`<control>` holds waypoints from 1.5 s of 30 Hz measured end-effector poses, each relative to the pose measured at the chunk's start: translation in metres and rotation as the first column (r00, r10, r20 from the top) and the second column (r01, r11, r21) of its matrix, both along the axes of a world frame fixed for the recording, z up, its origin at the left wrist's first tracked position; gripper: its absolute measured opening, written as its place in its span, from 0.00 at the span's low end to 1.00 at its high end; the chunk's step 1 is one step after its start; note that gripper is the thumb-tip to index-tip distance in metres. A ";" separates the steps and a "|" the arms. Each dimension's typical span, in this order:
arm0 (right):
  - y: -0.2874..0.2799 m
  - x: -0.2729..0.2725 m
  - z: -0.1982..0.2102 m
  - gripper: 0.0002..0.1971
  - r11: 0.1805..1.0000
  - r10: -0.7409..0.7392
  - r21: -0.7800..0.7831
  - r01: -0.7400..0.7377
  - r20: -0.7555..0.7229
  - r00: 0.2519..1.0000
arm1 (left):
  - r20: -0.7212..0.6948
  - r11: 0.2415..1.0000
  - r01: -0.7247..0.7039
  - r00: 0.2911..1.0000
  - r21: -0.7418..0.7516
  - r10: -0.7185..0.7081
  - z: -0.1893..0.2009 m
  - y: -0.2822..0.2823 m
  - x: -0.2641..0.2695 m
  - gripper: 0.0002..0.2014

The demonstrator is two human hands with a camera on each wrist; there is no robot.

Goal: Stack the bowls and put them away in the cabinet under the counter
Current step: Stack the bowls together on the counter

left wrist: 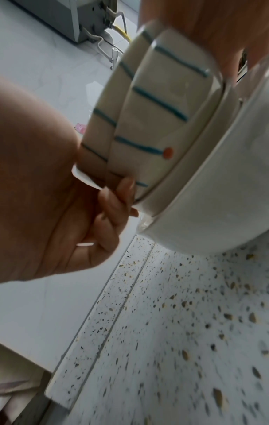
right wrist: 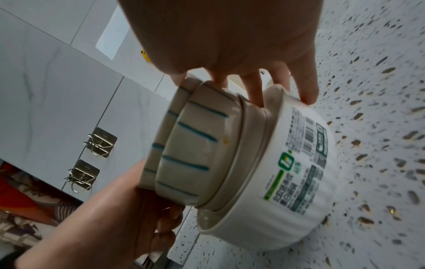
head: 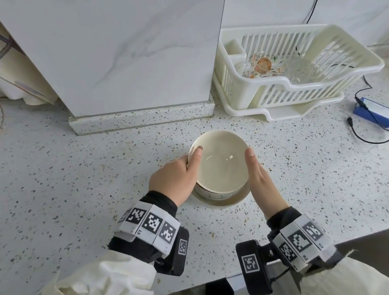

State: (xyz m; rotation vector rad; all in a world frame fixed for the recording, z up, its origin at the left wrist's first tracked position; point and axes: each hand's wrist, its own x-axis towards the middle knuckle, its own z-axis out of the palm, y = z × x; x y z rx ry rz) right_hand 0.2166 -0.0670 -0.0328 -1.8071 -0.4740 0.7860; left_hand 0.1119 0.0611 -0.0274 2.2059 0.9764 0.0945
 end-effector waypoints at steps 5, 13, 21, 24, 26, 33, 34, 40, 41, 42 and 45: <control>-0.004 0.003 -0.002 0.16 0.999 -0.052 -0.004 0.052 0.058 0.997 | 0.157 0.993 -0.112 0.981 -0.040 0.116 -0.005 0.005 -0.008 0.21; -0.001 0.004 0.003 0.17 0.996 0.045 -0.081 -0.021 0.306 0.951 | 0.322 0.969 0.013 0.944 -0.245 0.069 -0.003 0.000 -0.009 0.18; 0.017 0.011 0.025 0.24 0.953 0.047 -0.286 0.095 0.451 0.891 | 0.256 0.985 -0.094 0.958 -0.145 0.129 0.005 0.000 0.002 0.22; 0.018 0.014 0.026 0.26 0.936 0.047 -0.327 0.130 0.482 0.875 | 0.243 0.991 -0.109 0.962 -0.080 0.126 0.006 0.001 0.004 0.22; 0.017 0.014 0.026 0.27 0.929 0.049 -0.342 0.145 0.501 0.864 | 0.221 0.992 -0.112 0.968 -0.056 0.121 0.006 0.001 0.004 0.23; 0.021 0.019 0.029 0.28 0.913 0.076 -0.376 0.158 0.538 0.840 | 0.129 0.992 -0.118 0.984 -0.047 0.123 0.006 0.002 0.003 0.25; 0.021 0.019 0.028 0.28 0.914 0.075 -0.374 0.157 0.536 0.841 | 0.127 0.993 -0.112 0.985 -0.043 0.117 0.006 0.002 0.003 0.25; 0.014 0.012 0.020 0.27 0.950 0.046 -0.278 0.141 0.574 0.817 | 0.169 0.995 -0.096 0.982 0.032 0.090 0.005 -0.004 0.000 0.26; 0.013 0.010 0.018 0.27 0.956 0.030 -0.254 0.147 0.584 0.811 | 0.182 0.994 -0.094 0.980 0.056 0.082 0.003 -0.005 -0.001 0.25; 0.012 0.009 0.016 0.27 0.960 0.009 -0.231 0.157 0.589 0.808 | 0.201 0.993 -0.091 0.977 0.073 0.075 0.002 -0.005 -0.001 0.24; 0.011 0.006 0.011 0.27 0.969 -0.042 -0.173 0.175 0.585 0.810 | 0.245 0.991 -0.096 0.967 0.092 0.071 -0.002 -0.007 -0.002 0.19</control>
